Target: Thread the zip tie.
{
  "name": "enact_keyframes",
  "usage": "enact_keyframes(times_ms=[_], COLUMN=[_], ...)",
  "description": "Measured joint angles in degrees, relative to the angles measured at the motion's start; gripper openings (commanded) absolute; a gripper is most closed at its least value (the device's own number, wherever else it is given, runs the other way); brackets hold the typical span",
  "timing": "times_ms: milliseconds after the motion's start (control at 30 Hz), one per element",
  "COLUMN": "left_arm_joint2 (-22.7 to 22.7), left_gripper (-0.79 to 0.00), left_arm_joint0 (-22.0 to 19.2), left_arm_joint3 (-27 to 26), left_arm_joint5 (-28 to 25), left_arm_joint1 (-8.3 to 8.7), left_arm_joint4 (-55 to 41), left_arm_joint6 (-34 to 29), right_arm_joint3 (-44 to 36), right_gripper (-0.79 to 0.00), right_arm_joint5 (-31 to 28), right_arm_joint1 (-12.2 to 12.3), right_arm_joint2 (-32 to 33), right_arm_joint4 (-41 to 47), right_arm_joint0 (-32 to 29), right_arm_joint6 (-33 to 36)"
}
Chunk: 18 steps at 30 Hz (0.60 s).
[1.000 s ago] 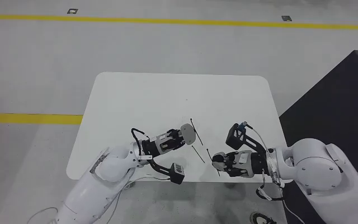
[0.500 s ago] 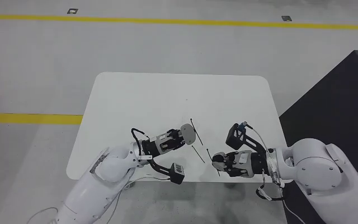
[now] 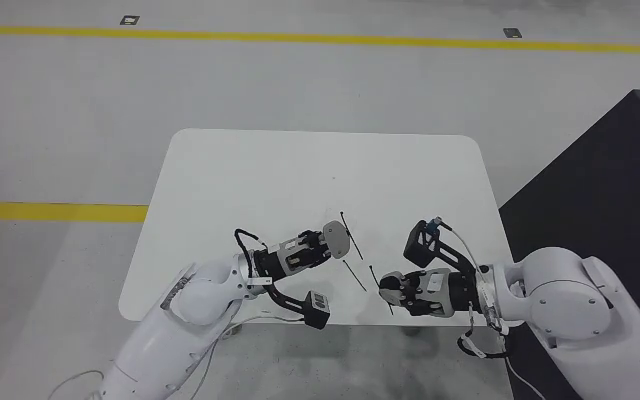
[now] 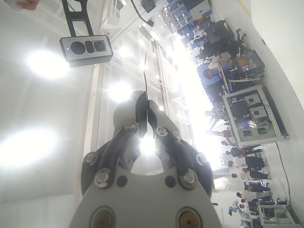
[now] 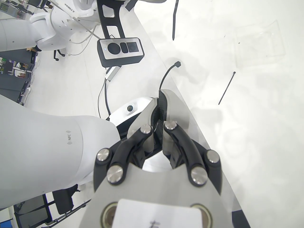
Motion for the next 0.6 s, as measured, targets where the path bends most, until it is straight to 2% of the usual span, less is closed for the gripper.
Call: enact_keyframes(times_ms=[600], left_arm_joint2=[0.0], left_gripper=[-0.785], left_arm_joint0=[0.0], left_arm_joint3=[0.0], left_arm_joint5=[0.0], left_arm_joint1=[0.0], left_arm_joint4=[0.0], left_arm_joint6=[0.0], right_arm_joint3=[3.7], right_gripper=[-0.785], right_arm_joint5=[-2.9], right_arm_joint1=[-0.3], right_arm_joint2=[-2.9], right_arm_joint4=[4.3], right_arm_joint0=[3.9], right_arm_joint6=[-0.5])
